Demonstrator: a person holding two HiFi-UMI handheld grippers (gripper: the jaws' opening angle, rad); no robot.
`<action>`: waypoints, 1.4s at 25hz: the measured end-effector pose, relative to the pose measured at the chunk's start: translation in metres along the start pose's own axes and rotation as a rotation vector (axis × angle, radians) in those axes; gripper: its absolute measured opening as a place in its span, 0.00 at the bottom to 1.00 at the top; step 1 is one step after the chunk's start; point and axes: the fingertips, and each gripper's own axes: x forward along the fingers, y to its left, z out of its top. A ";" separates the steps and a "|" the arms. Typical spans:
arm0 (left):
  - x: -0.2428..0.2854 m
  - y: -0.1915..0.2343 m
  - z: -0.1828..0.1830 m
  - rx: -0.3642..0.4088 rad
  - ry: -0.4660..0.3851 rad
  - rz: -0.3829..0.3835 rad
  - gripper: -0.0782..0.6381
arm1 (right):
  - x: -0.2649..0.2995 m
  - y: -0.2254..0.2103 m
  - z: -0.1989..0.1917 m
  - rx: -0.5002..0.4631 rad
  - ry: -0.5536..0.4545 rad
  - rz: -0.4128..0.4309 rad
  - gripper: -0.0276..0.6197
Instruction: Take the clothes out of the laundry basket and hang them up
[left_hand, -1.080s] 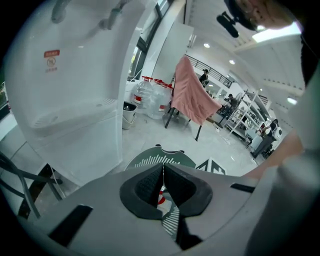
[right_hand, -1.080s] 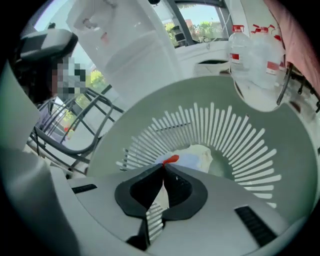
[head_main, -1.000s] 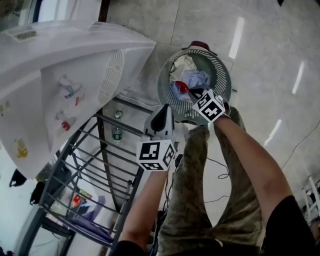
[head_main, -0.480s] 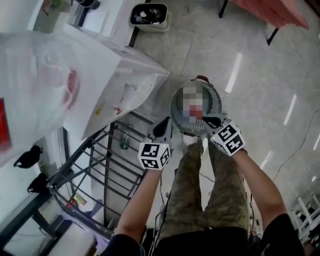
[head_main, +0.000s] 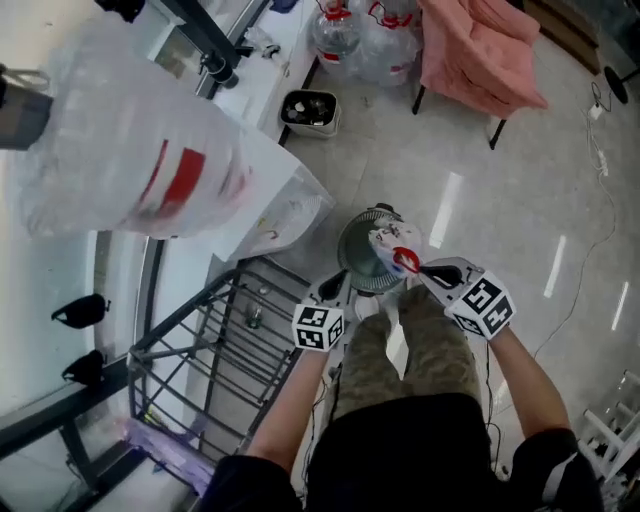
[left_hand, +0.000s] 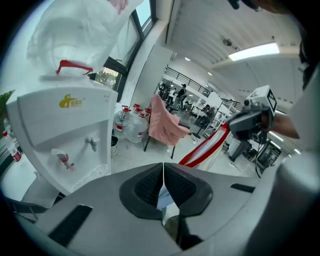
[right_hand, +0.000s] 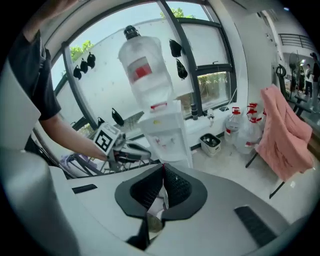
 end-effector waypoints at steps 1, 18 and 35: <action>-0.004 -0.010 0.005 0.008 0.000 -0.018 0.12 | -0.018 0.008 0.014 -0.013 -0.011 0.006 0.05; 0.021 -0.139 0.063 0.478 0.104 -0.325 0.37 | -0.167 0.088 0.132 -0.227 -0.070 0.004 0.05; -0.105 -0.125 0.175 0.264 -0.195 -0.277 0.12 | -0.164 0.021 0.122 -0.039 -0.227 -0.104 0.05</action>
